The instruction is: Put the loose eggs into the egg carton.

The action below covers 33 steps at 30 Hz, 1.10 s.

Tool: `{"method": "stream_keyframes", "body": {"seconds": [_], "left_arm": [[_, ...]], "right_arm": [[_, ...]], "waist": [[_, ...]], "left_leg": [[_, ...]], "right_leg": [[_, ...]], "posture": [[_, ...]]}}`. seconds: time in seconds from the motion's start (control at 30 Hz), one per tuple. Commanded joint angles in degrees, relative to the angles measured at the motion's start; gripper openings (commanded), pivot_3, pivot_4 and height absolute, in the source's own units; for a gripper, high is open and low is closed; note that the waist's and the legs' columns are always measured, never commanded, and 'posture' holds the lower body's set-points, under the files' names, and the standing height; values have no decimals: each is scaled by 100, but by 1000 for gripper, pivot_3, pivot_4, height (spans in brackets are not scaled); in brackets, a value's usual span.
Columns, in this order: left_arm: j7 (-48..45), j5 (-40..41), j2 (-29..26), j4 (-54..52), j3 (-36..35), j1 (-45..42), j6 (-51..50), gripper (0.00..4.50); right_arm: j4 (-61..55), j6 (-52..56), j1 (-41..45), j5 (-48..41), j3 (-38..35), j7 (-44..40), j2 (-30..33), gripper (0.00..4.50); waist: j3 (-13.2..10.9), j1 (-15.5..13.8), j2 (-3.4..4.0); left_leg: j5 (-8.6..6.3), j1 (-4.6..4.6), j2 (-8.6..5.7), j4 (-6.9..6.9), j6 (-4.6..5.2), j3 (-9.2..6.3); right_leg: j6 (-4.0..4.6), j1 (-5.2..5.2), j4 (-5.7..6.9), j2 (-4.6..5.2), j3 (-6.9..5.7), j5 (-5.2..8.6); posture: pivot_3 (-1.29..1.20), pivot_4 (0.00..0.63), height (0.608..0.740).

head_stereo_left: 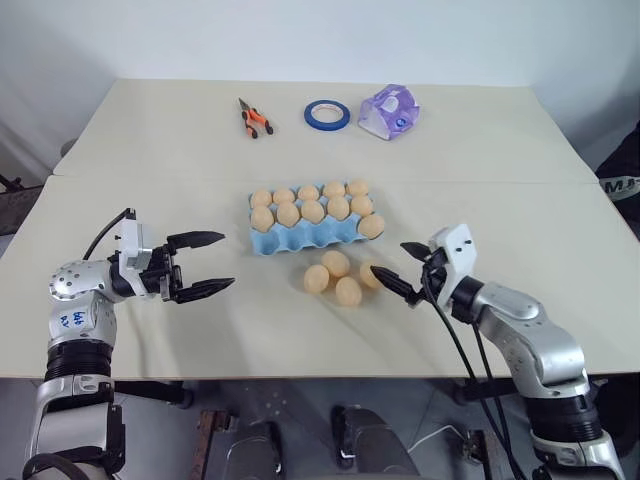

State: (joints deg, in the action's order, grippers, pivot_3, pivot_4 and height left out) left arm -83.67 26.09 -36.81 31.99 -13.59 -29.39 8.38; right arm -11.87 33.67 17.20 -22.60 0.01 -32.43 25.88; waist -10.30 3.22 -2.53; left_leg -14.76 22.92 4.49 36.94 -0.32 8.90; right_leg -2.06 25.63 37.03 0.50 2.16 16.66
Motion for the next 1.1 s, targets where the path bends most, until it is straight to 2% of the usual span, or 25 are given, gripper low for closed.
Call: {"method": "stream_keyframes", "body": {"seconds": [0.03, 0.6, 0.87, 0.93, 1.1], "left_arm": [[127, 187, -72, -366, -185, 115, -29, 4450], [354, 245, -5, -625, -189, 233, -81, 4450], [390, 231, -17, -553, -198, 161, -42, 4500], [405, 226, -17, -534, -200, 141, -33, 4500], [400, 232, -17, -470, -198, 87, -31, 4500]], "right_arm": [[56, -126, 157, 53, 35, -25, -71, 4500], [485, -272, 268, 468, 441, -123, -198, 4500], [375, -325, 266, 520, 296, -136, -122, 1820], [233, -307, 315, 503, 192, -123, -63, 1573], [-116, 227, 858, 236, -252, 177, -70, 1562]], "waist": [[0, -1, 0], [0, 5, 0], [0, 4, 0], [0, 5, 0], [0, 22, 0]], "left_leg": [[0, 2, 0, 0, 0, -3], [1, 7, 1, 8, -2, -12], [1, 7, 2, 7, -2, -12], [1, 7, 1, 8, -2, -12], [2, 7, 1, 9, -2, -12]], "right_leg": [[0, 0, -1, 0, -3, 0], [-2, 0, 4, 0, -12, -1], [-2, 0, 3, 0, -13, -1], [-2, 0, 3, 0, -12, -1], [-2, 1, 8, 0, -10, -1]], "posture": [[0, 150, 740], [0, 150, 740], [0, 150, 740], [0, 150, 740], [0, 150, 740]]}}
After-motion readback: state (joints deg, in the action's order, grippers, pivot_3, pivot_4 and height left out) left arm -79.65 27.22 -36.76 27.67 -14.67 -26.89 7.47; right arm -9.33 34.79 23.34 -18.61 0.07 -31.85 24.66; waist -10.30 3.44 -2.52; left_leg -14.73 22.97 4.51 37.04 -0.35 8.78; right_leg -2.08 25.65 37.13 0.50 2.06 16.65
